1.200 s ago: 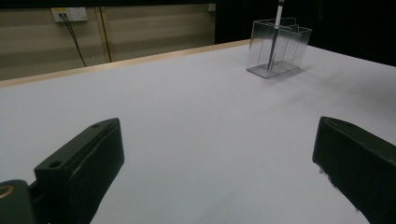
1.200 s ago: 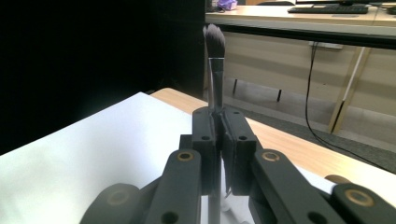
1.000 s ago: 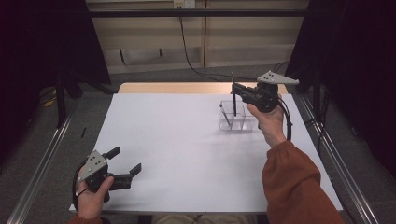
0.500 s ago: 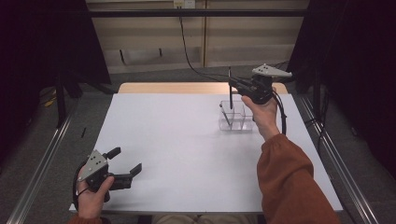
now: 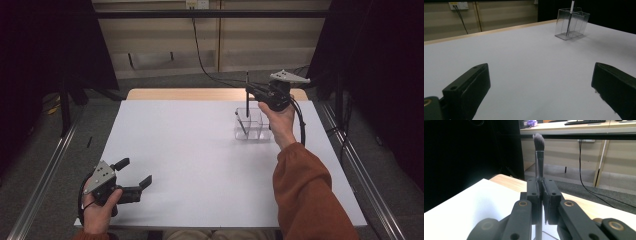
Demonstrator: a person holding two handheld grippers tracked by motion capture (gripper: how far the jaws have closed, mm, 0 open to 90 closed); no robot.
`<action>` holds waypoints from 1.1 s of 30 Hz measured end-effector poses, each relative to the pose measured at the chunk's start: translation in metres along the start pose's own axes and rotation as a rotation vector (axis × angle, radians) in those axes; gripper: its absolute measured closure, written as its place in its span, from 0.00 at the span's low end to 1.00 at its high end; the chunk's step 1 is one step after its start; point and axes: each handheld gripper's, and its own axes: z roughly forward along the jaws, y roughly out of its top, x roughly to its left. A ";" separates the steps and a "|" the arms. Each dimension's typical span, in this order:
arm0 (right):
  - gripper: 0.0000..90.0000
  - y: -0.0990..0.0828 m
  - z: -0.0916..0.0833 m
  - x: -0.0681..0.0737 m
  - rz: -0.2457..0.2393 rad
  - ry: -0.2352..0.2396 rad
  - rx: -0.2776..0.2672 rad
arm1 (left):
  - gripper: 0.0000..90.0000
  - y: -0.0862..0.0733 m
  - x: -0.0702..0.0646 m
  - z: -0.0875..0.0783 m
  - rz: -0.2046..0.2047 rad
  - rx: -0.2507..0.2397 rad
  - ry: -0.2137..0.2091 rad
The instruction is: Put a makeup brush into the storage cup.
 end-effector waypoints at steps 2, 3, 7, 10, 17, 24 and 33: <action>0.94 -0.001 -0.001 0.000 0.005 0.001 -0.006 | 0.02 0.000 0.000 0.000 -0.001 0.000 -0.001; 0.94 -0.002 -0.001 0.001 0.007 0.002 -0.012 | 0.02 0.000 0.000 0.000 -0.001 0.000 -0.001; 0.94 -0.007 -0.002 0.000 0.006 0.000 -0.006 | 0.02 0.000 -0.001 0.000 -0.002 -0.002 0.001; 0.94 -0.011 -0.001 -0.001 0.013 -0.005 -0.002 | 0.02 0.000 0.000 0.000 -0.001 -0.003 0.000; 0.94 -0.016 0.003 -0.002 0.017 -0.009 0.002 | 0.02 0.000 0.001 0.000 -0.003 0.005 0.003; 0.94 -0.024 0.007 -0.002 0.010 -0.016 0.022 | 0.02 0.000 0.001 0.000 -0.002 0.005 0.001; 0.94 -0.034 0.007 -0.006 0.011 -0.019 0.041 | 0.02 0.000 0.000 0.000 -0.001 0.005 0.001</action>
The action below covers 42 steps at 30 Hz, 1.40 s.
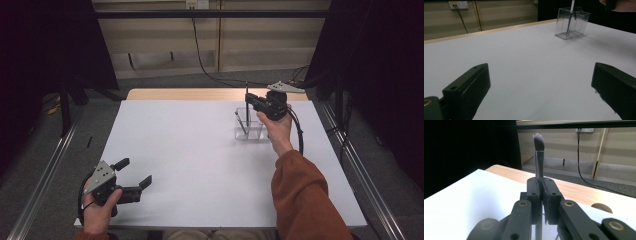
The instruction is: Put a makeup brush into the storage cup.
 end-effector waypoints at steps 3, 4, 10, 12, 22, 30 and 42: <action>0.94 -0.003 0.002 -0.001 -0.008 -0.008 0.013 | 0.02 0.000 0.000 0.000 -0.001 -0.002 0.000; 0.94 -0.004 0.002 0.000 -0.007 -0.008 0.017 | 0.02 0.000 0.000 0.000 -0.001 -0.001 0.000; 0.94 -0.009 0.004 -0.001 0.003 -0.009 0.023 | 0.02 0.000 0.000 0.000 0.000 -0.001 -0.003; 0.94 -0.010 0.004 -0.002 0.003 -0.010 0.024 | 0.02 0.000 0.000 0.000 0.000 -0.001 -0.004; 0.94 -0.014 0.003 -0.004 0.008 -0.010 0.029 | 0.02 0.000 0.000 0.000 0.000 0.000 -0.003; 0.94 -0.017 0.003 -0.006 0.017 -0.005 0.038 | 0.02 0.000 0.000 0.000 -0.001 0.002 -0.001; 0.86 -0.018 0.003 -0.007 0.032 0.005 0.035 | 0.02 0.000 0.001 0.003 -0.005 0.003 -0.006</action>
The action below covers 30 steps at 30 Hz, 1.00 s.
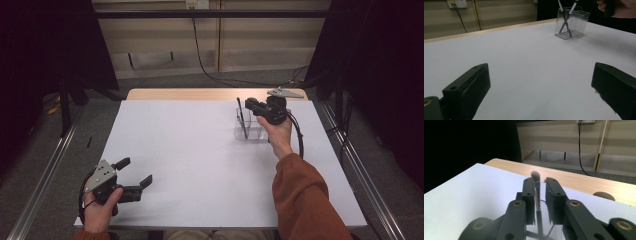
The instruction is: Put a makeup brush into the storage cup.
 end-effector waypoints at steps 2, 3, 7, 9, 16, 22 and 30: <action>0.84 0.000 -0.001 0.000 0.001 0.001 -0.004 | 0.02 0.000 0.000 0.000 -0.001 -0.001 0.000; 0.82 0.000 -0.002 0.000 0.004 0.001 -0.006 | 0.02 0.000 0.000 0.000 -0.003 -0.001 0.000; 0.74 0.000 -0.003 0.000 0.003 -0.001 -0.006 | 0.02 0.000 0.001 0.001 -0.002 -0.001 -0.001; 0.69 -0.001 -0.004 0.000 0.004 0.005 0.000 | 0.02 0.000 0.001 0.001 -0.002 0.000 -0.001; 0.51 -0.002 -0.006 -0.002 0.016 -0.025 0.002 | 0.02 0.001 0.001 0.004 0.000 0.001 -0.009; 0.36 -0.001 -0.012 -0.003 0.019 -0.013 -0.008 | 0.02 0.000 0.001 0.001 -0.001 -0.002 -0.002; 0.08 -0.004 -0.018 0.001 -0.017 0.017 -0.023 | 0.02 0.000 0.000 -0.001 0.000 0.000 0.001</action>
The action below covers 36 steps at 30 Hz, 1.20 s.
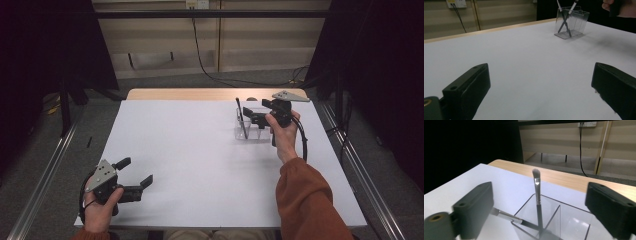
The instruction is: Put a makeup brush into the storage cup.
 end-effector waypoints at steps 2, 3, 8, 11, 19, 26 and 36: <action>0.08 0.000 -0.002 0.001 -0.007 -0.019 0.003 | 0.02 0.000 0.000 -0.001 0.000 -0.001 0.000; 0.07 0.000 -0.003 0.001 -0.010 -0.026 0.004 | 0.02 0.000 0.000 -0.001 0.000 -0.001 0.000; 0.05 0.000 -0.010 0.003 -0.020 -0.057 0.004 | 0.02 0.000 0.000 -0.001 -0.001 -0.001 0.001; 0.04 -0.002 -0.015 0.003 -0.029 -0.061 -0.008 | 0.02 0.000 0.000 -0.001 -0.001 -0.001 0.002; 0.02 -0.006 -0.030 0.002 -0.056 -0.089 -0.029 | 0.02 0.000 0.000 -0.001 -0.001 -0.003 0.008; 0.01 -0.012 -0.040 0.005 -0.078 -0.091 -0.012 | 0.02 0.000 -0.001 -0.002 0.000 -0.005 0.008; 0.00 -0.020 -0.057 0.012 -0.074 -0.078 -0.026 | 0.02 0.000 0.000 -0.003 0.003 -0.008 0.014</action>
